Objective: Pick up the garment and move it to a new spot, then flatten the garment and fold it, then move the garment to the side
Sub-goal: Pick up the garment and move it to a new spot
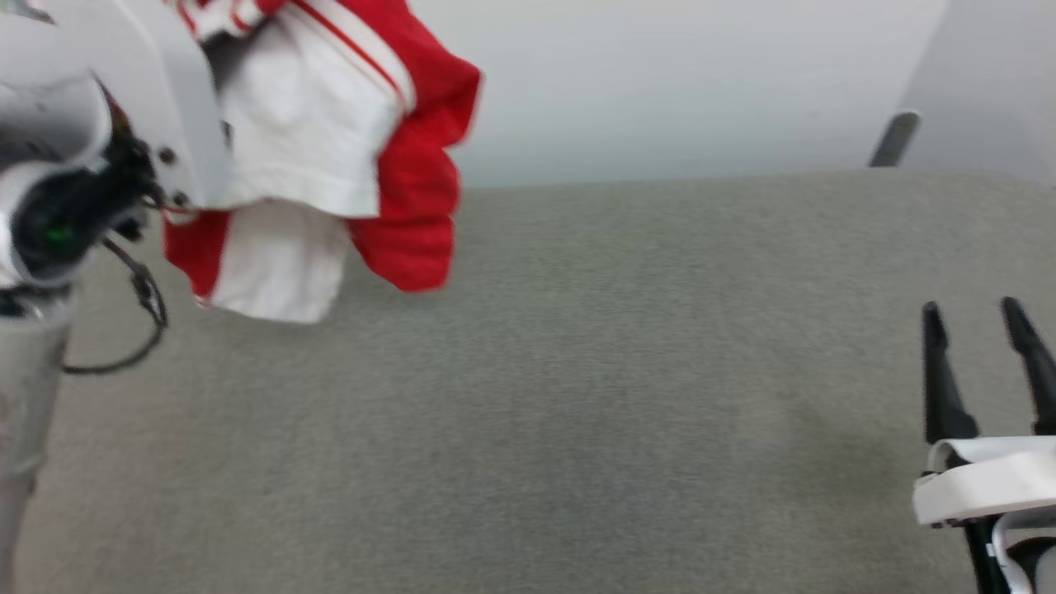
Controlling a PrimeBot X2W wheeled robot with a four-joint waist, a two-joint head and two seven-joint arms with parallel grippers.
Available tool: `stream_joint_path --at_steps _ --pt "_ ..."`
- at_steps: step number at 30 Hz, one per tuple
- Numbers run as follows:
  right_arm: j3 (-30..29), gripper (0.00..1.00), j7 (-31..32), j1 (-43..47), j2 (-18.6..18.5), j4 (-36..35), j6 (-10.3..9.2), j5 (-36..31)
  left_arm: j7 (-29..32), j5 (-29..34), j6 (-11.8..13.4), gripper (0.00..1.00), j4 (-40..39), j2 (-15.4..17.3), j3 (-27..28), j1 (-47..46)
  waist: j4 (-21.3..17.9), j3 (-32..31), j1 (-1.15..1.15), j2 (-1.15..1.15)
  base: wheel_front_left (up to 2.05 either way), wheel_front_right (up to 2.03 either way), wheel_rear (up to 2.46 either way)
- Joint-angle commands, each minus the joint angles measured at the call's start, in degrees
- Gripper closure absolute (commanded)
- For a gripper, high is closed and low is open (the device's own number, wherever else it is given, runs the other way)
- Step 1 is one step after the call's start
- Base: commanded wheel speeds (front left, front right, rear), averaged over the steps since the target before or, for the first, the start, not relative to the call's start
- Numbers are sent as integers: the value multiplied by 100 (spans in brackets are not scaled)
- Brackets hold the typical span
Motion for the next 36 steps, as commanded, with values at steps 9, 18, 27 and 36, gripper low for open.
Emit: stream_joint_path --at_steps 9,18,27,36 --pt "-531 0 -101 80 126 -69 2 -104 418 -174 499 100 -877 -288 -288 617 -942 312 0 0 0 0 0" --pt "-489 0 -277 97 250 177 2 -21 447 -108 654 100 -794 -473 -814 1537 -1270 567 0 0 0 0 0" --pt "-407 0 -456 -25 270 502 2 85 174 -154 468 100 88 -674 -1172 2213 -1315 658 0 0 0 0 0" --pt "-331 0 -543 -154 270 725 2 94 -31 -178 70 5 924 -912 -1430 2140 -1117 614 0 0 0 0 0"
